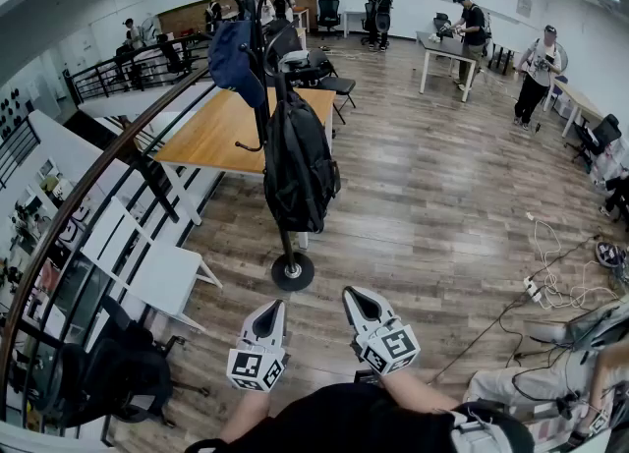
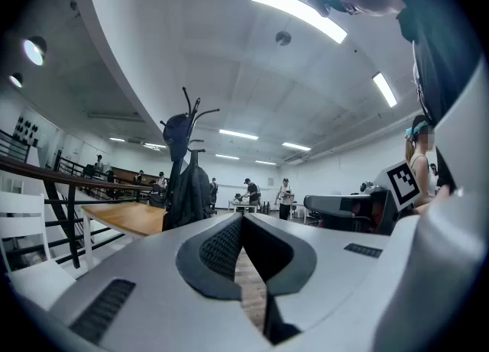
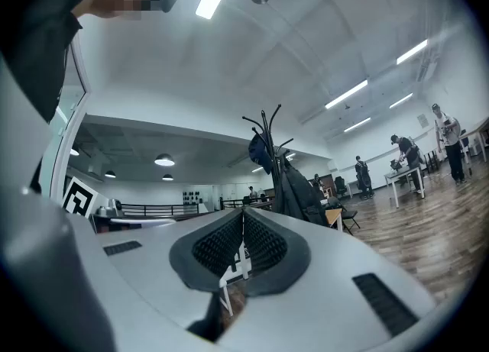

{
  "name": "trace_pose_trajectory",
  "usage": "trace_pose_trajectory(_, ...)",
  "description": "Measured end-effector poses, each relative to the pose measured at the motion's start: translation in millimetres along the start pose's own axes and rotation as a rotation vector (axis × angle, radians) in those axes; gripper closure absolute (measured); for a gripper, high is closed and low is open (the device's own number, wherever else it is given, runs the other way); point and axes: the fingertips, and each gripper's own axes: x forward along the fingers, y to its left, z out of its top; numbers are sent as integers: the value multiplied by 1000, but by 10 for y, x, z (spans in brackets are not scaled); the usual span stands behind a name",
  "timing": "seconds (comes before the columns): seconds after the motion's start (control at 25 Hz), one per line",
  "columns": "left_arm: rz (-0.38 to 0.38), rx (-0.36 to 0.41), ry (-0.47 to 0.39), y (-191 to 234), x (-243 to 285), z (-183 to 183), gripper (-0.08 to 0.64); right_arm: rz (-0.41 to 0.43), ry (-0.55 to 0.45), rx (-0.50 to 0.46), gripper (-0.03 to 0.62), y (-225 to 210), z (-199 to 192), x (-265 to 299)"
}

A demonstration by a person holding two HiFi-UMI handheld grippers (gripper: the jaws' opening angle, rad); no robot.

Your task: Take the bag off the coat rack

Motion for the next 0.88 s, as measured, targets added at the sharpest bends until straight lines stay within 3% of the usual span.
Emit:
trace_pose_trajectory(0.24,-51,-15,6,-137,63,-15,549,-3,7,12,559,-54,-3,-49)
trace_pose_trajectory(0.88,-57,-24,13,-279,293,-24,549,-3,-52,84,558,-364,80,-244)
